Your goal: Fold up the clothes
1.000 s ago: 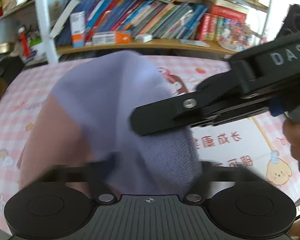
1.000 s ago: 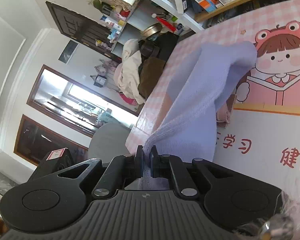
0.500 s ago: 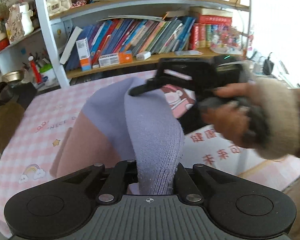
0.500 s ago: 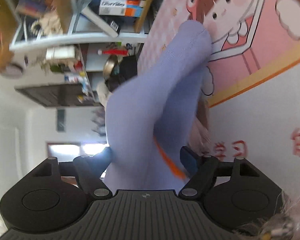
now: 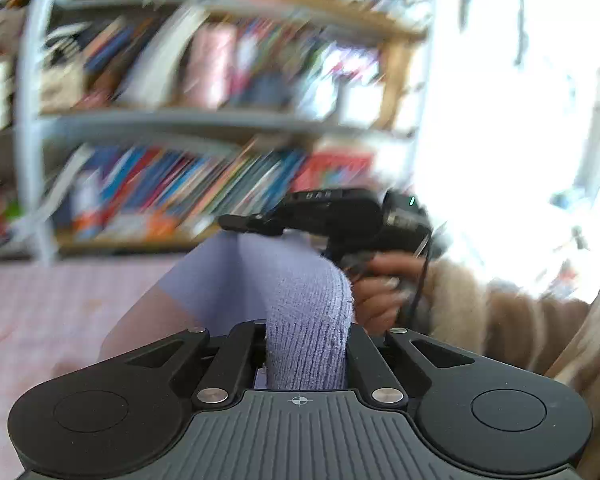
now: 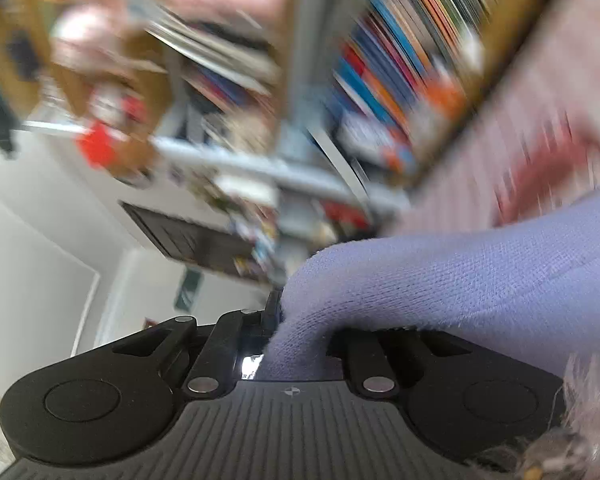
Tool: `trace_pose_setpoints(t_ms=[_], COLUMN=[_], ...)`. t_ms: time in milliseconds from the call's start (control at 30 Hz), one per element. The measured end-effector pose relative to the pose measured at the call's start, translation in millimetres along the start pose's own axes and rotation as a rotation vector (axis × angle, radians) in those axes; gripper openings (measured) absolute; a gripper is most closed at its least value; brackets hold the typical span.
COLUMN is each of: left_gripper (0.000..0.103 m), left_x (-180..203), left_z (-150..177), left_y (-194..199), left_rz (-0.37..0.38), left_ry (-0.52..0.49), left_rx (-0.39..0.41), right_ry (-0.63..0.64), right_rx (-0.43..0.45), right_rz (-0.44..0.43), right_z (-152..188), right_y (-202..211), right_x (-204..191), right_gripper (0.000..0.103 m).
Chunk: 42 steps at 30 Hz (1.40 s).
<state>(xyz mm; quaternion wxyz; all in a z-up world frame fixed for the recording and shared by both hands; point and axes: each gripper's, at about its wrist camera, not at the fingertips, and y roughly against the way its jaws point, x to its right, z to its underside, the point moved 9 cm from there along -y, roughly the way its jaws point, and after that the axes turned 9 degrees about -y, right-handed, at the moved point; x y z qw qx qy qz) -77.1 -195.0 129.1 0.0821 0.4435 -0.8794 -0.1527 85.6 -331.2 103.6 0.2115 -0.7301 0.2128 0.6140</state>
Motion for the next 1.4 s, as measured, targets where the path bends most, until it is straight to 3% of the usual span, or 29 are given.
trace_pose_setpoints(t_ms=[100,267,333,367,400,467,533,700,800,1033,1067,1233,1400], left_gripper=[0.003,0.003,0.003,0.003,0.003,0.003,0.004,0.003,0.003,0.006,0.011,0.012,0.018], left_x=[25,43,34,26,17,-4,-27,-79,-96,-138,-145,-166,-162], left_z=[-43,-108,-120,-116,-108,-83,-40,112,156,178,181,193,188], left_y=[0,27,40,39,36,23,-1,-57,-57,-42,-44,-40,-43], left_rz=[0.141,0.355,0.418,0.419,0.41,0.367,0.283,0.051,-0.014,-0.091,-0.108,-0.145,-0.168], left_ry=[-0.025,0.007,0.073,0.112,0.151,0.224,0.284,0.418,0.447,0.505,0.511,0.557,0.5], left_rx=[0.167,0.475,0.56,0.559,0.542,0.47,0.335,-0.113,-0.244,-0.319,-0.333,-0.367,-0.388], right_ry=[0.2,0.518,0.645,0.709,0.753,0.722,0.709,0.671,0.642,0.564,0.557,0.537,0.476], right_rx=[0.082,0.023,-0.002,-0.014,-0.033,-0.102,-0.154,-0.283,-0.36,-0.528,-0.521,-0.483,-0.415], right_rz=[-0.069,-0.086,-0.092,-0.095,-0.084,0.025,0.129,0.389,0.545,0.893,0.888,0.865,0.805], right_z=[-32,-30,-29,-29,-28,-25,-15,11,26,62,65,79,80], right_y=[32,21,17,14,8,-24,-45,-93,-118,-167,-165,-144,-82], right_x=[-70,-173,-214,-234,-246,-211,-166,-57,7,145,145,141,124], right_gripper=[0.011,0.011,0.011,0.011,0.011,0.011,0.011,0.011,0.011,0.019,0.021,0.058,0.061])
